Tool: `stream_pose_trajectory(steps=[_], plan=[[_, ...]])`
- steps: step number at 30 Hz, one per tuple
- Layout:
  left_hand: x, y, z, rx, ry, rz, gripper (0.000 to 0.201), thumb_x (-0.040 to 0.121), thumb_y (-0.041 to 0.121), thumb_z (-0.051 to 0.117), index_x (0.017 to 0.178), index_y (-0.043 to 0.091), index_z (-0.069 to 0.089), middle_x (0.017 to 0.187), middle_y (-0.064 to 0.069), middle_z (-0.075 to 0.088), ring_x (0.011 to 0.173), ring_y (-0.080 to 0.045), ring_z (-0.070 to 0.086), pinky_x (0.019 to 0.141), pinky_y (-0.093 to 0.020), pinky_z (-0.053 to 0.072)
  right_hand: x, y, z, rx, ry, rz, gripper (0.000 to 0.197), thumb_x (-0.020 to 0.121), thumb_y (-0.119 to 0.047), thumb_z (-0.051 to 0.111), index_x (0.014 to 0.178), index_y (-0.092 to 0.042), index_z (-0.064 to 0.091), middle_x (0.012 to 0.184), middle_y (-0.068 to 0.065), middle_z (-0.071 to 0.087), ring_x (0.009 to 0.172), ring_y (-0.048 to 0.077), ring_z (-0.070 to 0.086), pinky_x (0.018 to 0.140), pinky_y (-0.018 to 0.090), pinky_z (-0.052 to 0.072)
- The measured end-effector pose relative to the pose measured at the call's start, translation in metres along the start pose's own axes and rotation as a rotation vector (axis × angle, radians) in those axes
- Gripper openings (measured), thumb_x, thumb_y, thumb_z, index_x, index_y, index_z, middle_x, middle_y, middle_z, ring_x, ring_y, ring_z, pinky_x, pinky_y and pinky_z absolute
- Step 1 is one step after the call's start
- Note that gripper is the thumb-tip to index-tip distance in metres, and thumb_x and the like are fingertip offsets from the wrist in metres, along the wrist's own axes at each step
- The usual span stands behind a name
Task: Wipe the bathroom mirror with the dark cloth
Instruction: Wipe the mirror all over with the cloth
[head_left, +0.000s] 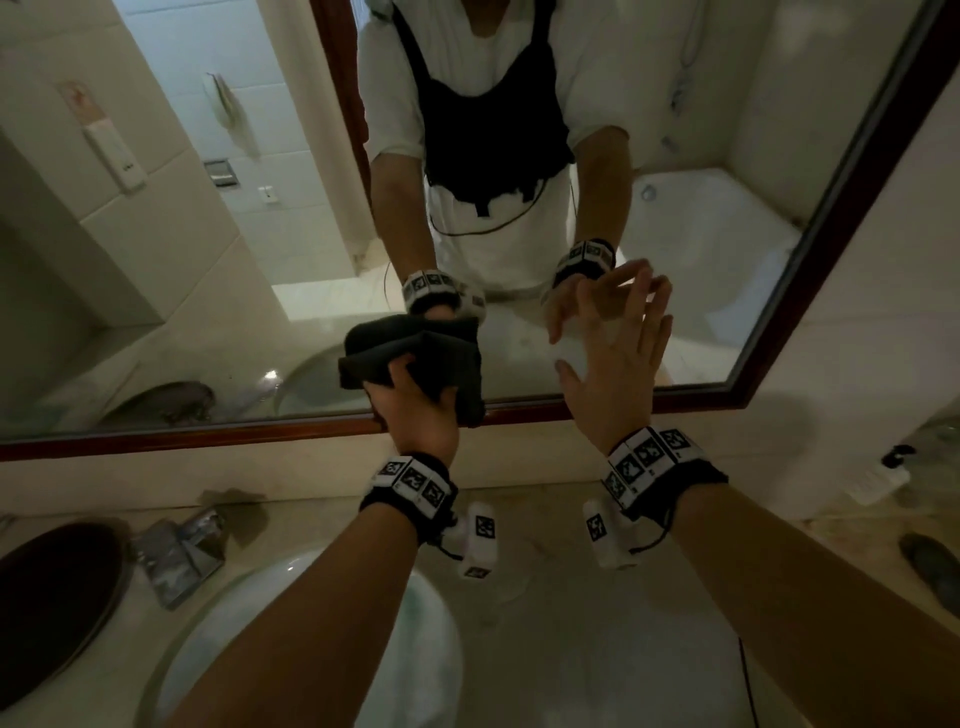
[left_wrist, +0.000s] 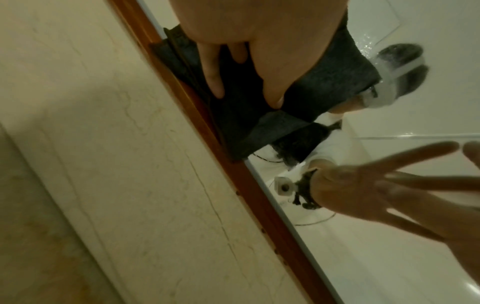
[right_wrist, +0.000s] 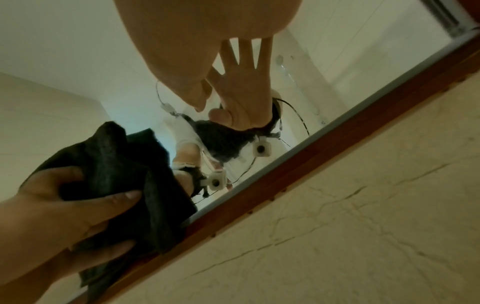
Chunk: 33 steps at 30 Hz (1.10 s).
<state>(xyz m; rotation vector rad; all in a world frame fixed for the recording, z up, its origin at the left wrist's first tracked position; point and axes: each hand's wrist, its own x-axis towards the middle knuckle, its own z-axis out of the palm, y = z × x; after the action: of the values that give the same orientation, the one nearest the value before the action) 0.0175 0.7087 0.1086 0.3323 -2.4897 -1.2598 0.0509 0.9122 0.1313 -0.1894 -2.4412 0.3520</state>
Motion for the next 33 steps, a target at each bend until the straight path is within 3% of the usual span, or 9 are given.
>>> stream_pose_trajectory(steps=[4, 8, 11, 15, 19, 21, 26, 28, 33], plan=[[0.008, -0.015, -0.009, -0.075, 0.007, 0.224, 0.052, 0.081, 0.012, 0.068, 0.127, 0.017, 0.044, 0.142, -0.018, 0.03, 0.126, -0.034, 0.04, 0.109, -0.048, 0.036, -0.005, -0.039, 0.004, -0.045, 0.007, -0.069, 0.092, 0.083, -0.037, 0.073, 0.156, -0.033, 0.017, 0.163, 0.021, -0.004, 0.15, 0.042, -0.006, 0.118, 0.064, 0.012], [0.019, -0.029, -0.024, -0.098, 0.023, 0.221, 0.048, 0.081, 0.012, 0.07, 0.123, 0.017, 0.048, 0.142, -0.019, 0.029, 0.128, -0.034, 0.038, 0.113, -0.043, 0.032, -0.007, -0.076, 0.01, -0.041, 0.018, -0.047, 0.096, 0.08, -0.036, 0.076, 0.154, -0.037, 0.014, 0.163, 0.022, -0.002, 0.15, 0.042, -0.004, 0.117, 0.065, 0.012], [0.033, -0.045, -0.041, -0.139, 0.049, 0.258, 0.045, 0.082, 0.014, 0.071, 0.122, 0.013, 0.051, 0.139, -0.019, 0.032, 0.124, -0.033, 0.041, 0.112, -0.037, 0.035, -0.006, -0.101, 0.014, -0.085, 0.032, -0.054, 0.095, 0.078, -0.038, 0.077, 0.154, -0.034, 0.019, 0.162, 0.023, 0.001, 0.15, 0.042, 0.0, 0.115, 0.067, 0.015], [0.055, -0.071, -0.07, -0.141, 0.022, 0.26, 0.047, 0.082, 0.014, 0.072, 0.124, 0.01, 0.051, 0.135, -0.019, 0.037, 0.119, -0.033, 0.045, 0.107, -0.026, 0.029, -0.01, -0.133, 0.024, -0.091, 0.02, -0.033, 0.097, 0.08, -0.043, 0.075, 0.156, -0.036, 0.015, 0.163, 0.022, -0.003, 0.151, 0.04, -0.004, 0.116, 0.066, 0.012], [0.078, -0.098, -0.102, -0.154, 0.017, 0.242, 0.05, 0.081, 0.013, 0.074, 0.125, 0.01, 0.051, 0.134, -0.021, 0.039, 0.118, -0.036, 0.047, 0.108, -0.029, 0.032, -0.012, -0.169, 0.04, -0.103, 0.012, -0.028, 0.098, 0.079, -0.047, 0.074, 0.156, -0.037, 0.014, 0.163, 0.021, -0.006, 0.15, 0.04, -0.008, 0.117, 0.066, 0.011], [0.089, -0.11, -0.117, -0.161, 0.041, 0.254, 0.049, 0.079, 0.013, 0.076, 0.122, 0.008, 0.053, 0.131, -0.022, 0.041, 0.115, -0.036, 0.049, 0.109, -0.036, 0.038, -0.011, -0.183, 0.048, -0.118, 0.011, -0.024, 0.097, 0.079, -0.052, 0.072, 0.156, -0.037, 0.014, 0.163, 0.021, -0.009, 0.149, 0.042, -0.01, 0.117, 0.065, 0.009], [0.113, -0.135, -0.148, -0.155, 0.09, 0.251, 0.043, 0.079, 0.013, 0.076, 0.115, 0.007, 0.053, 0.124, -0.017, 0.041, 0.104, -0.023, 0.048, 0.101, -0.042, 0.046, -0.008, -0.187, 0.062, -0.131, -0.014, 0.022, 0.104, 0.078, -0.062, 0.068, 0.157, -0.035, 0.007, 0.161, 0.023, -0.014, 0.147, 0.046, -0.013, 0.118, 0.064, 0.005], [0.119, -0.144, -0.154, -0.158, 0.098, 0.243, 0.044, 0.08, 0.012, 0.075, 0.116, 0.007, 0.052, 0.127, -0.016, 0.039, 0.107, -0.021, 0.046, 0.102, -0.041, 0.045, -0.009, -0.185, 0.067, -0.121, -0.005, 0.02, 0.103, 0.08, -0.061, 0.068, 0.157, -0.035, 0.005, 0.161, 0.024, -0.014, 0.147, 0.046, -0.013, 0.117, 0.065, 0.003], [0.129, -0.157, -0.16, -0.136, 0.104, 0.205, 0.049, 0.079, 0.011, 0.075, 0.12, 0.01, 0.048, 0.136, -0.015, 0.034, 0.119, -0.031, 0.044, 0.107, -0.045, 0.041, -0.007, -0.178, 0.075, -0.092, 0.009, -0.011, 0.104, 0.079, -0.055, 0.073, 0.157, -0.034, 0.007, 0.161, 0.023, -0.011, 0.147, 0.049, -0.009, 0.115, 0.069, 0.004]])
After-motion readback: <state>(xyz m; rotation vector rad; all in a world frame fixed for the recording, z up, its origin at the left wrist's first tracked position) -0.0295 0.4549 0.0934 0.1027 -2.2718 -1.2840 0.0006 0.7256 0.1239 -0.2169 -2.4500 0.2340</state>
